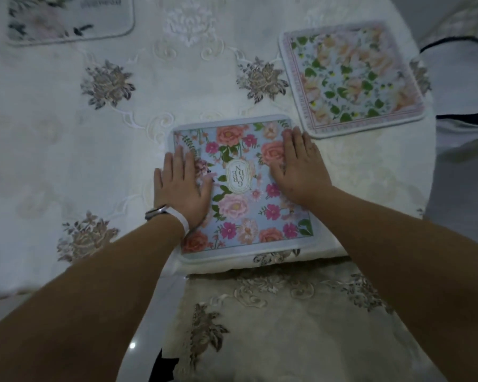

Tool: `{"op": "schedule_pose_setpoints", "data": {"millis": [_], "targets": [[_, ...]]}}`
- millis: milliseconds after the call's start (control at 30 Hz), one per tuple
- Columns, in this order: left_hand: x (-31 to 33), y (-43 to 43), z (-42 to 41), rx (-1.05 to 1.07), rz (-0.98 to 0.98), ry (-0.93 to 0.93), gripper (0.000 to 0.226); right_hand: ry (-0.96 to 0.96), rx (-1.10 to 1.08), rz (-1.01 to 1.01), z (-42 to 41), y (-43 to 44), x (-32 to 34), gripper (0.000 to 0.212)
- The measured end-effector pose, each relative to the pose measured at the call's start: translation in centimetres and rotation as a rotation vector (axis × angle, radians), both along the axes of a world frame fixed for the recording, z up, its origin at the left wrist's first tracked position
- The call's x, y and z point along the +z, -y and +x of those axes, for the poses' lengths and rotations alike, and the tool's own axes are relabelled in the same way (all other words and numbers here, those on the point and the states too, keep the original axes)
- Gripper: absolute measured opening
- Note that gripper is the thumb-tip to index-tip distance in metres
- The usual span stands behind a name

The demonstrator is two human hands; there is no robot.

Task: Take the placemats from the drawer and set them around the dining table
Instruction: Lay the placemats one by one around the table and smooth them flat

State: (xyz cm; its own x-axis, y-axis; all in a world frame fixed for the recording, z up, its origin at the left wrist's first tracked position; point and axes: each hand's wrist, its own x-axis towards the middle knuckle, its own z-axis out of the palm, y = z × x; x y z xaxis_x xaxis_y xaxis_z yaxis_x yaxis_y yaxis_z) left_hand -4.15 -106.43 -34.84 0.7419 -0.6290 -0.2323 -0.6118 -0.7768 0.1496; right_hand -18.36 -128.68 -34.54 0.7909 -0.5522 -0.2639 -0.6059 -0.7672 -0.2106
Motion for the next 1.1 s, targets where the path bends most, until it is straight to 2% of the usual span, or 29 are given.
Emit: {"op": "schedule_pose_setpoints", "data": {"millis": [133, 233, 400, 533, 700, 800, 933, 1100], "targets": [[1.2, -0.4, -1.3, -0.040, 0.098, -0.026, 0.072, -0.088, 0.026, 0.028, -2.0, -1.4, 1.1, 0.077], [3.3, -0.2, -1.1, -0.156, 0.133, -0.045, 0.069, -0.110, 0.112, -0.014, -2.7, -1.8, 2.9, 0.074], [8.1, -1.3, -5.0, -0.203, -0.033, -0.026, 0.048, -0.082, 0.218, 0.017, -3.0, -1.7, 7.3, 0.043], [10.3, -4.2, -8.3, -0.171, -0.154, 0.032, 0.045, 0.017, 0.332, 0.080, -2.9, -2.7, 10.6, 0.047], [13.3, -8.1, -9.6, -0.017, -0.239, 0.089, 0.051, 0.077, 0.494, 0.033, -2.1, -5.9, 15.0, 0.042], [15.4, -10.8, -9.7, 0.024, -0.258, 0.140, 0.056, 0.133, 0.576, 0.004, -2.1, -8.7, 17.6, 0.042], [17.7, -14.7, -10.4, 0.034, -0.257, 0.214, 0.051, 0.199, 0.663, -0.027, -3.0, -12.0, 20.2, 0.049], [19.4, -20.6, -12.8, 0.054, -0.266, 0.267, 0.051, 0.209, 0.739, -0.072, -4.6, -16.2, 21.8, 0.052]]}}
